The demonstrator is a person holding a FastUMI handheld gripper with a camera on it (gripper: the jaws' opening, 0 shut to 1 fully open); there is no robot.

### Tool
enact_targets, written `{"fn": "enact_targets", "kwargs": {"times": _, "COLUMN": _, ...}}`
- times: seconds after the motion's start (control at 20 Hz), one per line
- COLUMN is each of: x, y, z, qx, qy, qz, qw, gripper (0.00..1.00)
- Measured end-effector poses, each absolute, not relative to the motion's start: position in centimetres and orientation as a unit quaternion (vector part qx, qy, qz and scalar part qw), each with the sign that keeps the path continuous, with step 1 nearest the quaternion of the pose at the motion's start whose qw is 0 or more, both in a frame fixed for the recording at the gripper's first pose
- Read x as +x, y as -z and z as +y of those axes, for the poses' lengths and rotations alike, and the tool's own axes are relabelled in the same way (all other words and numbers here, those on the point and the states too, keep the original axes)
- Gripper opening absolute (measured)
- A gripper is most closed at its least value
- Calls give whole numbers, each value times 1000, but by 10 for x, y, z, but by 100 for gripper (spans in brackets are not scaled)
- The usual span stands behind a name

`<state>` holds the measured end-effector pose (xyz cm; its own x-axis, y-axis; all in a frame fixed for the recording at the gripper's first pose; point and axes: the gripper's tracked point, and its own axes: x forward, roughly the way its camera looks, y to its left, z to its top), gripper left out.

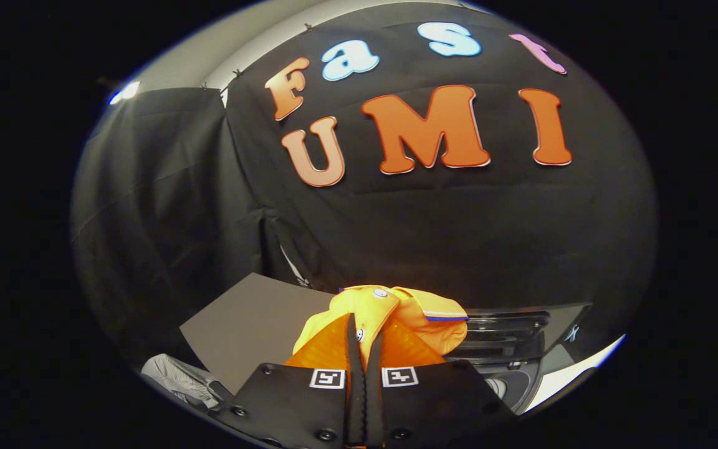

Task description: Put the clothes into the washing machine and then close the washing machine lid.

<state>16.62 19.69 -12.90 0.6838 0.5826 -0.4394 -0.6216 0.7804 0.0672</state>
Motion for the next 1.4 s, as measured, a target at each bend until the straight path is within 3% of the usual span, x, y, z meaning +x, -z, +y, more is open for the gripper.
{"fn": "enact_targets", "kwargs": {"times": 0.55, "x": 176, "y": 162, "z": 102, "qx": -40, "qy": -267, "qz": 227, "qw": 936, "gripper": 8}}
{"fn": "enact_targets", "kwargs": {"times": 1.4, "x": 191, "y": 319, "z": 38, "qx": -74, "qy": -229, "qz": 329, "qw": 913, "gripper": 8}}
